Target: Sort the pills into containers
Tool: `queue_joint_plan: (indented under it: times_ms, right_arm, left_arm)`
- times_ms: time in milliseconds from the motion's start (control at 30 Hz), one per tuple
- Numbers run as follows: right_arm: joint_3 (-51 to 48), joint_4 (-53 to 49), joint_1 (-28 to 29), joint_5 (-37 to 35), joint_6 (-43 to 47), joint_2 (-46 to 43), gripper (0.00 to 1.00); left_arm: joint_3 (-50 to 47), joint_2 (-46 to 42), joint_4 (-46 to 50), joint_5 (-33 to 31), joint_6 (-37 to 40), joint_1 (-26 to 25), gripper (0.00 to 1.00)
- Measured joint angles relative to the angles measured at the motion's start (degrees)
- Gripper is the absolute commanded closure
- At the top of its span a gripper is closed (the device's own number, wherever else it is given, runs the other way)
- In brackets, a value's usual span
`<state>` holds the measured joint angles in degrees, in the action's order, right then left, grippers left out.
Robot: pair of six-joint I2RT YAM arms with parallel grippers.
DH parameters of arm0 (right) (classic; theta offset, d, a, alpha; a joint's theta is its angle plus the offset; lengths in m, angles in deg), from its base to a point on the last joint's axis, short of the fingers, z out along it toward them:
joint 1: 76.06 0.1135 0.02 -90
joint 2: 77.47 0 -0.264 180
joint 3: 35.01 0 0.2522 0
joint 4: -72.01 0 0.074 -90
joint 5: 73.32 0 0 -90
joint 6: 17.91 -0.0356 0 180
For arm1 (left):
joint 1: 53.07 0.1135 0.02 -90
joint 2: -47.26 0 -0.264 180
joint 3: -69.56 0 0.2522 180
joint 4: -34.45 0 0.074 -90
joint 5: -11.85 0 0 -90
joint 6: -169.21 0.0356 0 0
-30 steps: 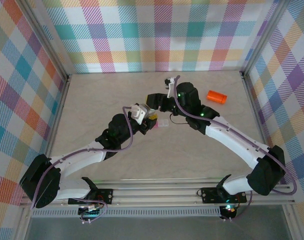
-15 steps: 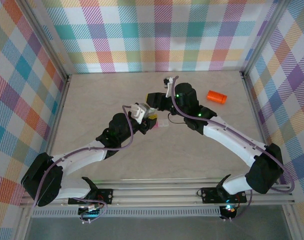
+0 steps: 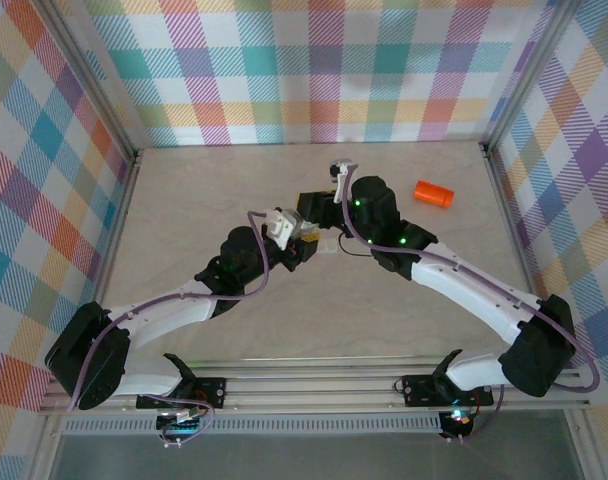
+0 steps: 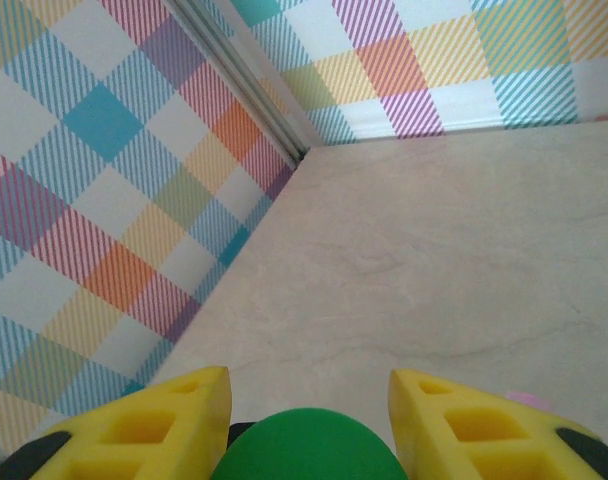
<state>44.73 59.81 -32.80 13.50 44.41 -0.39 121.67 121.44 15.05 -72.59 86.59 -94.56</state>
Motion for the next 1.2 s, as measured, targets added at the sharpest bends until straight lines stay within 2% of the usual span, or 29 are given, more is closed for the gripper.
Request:
queue_joint_plan:
  times_ms: [267, 533, 567, 633, 767, 1100, 1200]
  right_arm:
    - [2.82, -8.5, 1.42, -4.48, 11.96, -0.44, 1.0]
    - [7.43, -15.8, 2.71, -6.4, 18.25, -0.42, 1.0]
    - [8.15, -16.92, 2.78, -6.43, 18.86, -0.35, 0.97]
    - [10.47, -19.78, 2.84, -6.34, 19.85, 0.26, 0.77]
    - [14.27, -23.17, 2.4, -3.37, 18.73, 1.11, 0.6]
    - [14.78, -16.9, 0.24, 14.53, 6.34, -5.25, 0.42]
    - [14.78, -16.87, 0.15, 15.06, 5.64, -6.78, 0.43]
  left_arm:
    - [-0.66, -0.37, 2.16, 1.75, 1.36, -0.11, 1.0]
    - [-0.57, -0.39, 1.29, 2.64, 2.16, -0.44, 1.0]
    - [-0.55, -0.39, 1.22, 2.73, 2.32, -0.48, 1.0]
    - [-0.11, -0.35, 1.38, 2.78, 2.47, -0.66, 1.0]
    - [0.79, -0.17, 0.76, 2.58, 2.49, -0.66, 1.0]
    - [0.09, 1.64, 3.41, 1.03, 2.01, -0.35, 1.0]
    - [-0.52, 1.64, 3.15, 0.83, 1.6, -0.35, 1.0]
